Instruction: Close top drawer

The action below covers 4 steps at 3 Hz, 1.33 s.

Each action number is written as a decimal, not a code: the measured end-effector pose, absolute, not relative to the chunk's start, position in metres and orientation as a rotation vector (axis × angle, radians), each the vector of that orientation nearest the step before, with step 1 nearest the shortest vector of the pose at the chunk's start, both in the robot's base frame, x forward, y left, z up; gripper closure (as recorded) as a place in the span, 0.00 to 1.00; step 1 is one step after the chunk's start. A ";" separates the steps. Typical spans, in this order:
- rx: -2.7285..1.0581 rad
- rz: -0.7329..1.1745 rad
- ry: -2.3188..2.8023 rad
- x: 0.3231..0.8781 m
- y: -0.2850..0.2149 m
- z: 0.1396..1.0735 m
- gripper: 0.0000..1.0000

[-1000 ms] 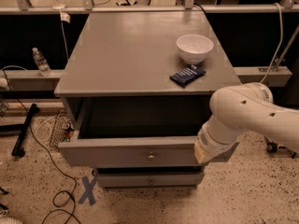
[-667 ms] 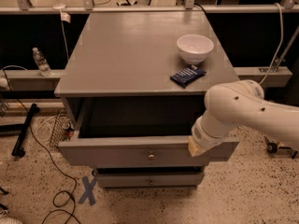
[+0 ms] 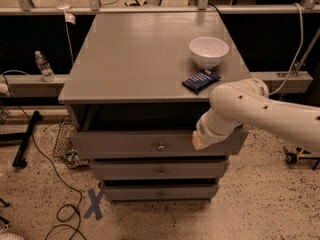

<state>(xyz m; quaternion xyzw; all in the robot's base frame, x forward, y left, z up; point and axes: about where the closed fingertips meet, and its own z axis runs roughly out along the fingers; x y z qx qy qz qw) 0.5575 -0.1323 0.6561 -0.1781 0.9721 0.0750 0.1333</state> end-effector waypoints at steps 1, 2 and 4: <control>-0.516 0.218 2.819 0.558 -0.132 0.656 1.00; -0.486 0.209 2.804 0.570 -0.137 0.655 1.00; -0.416 0.191 2.775 0.589 -0.154 0.659 1.00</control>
Offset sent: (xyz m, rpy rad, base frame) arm 0.0303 -0.0127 -0.0013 0.0034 -0.0498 -0.0529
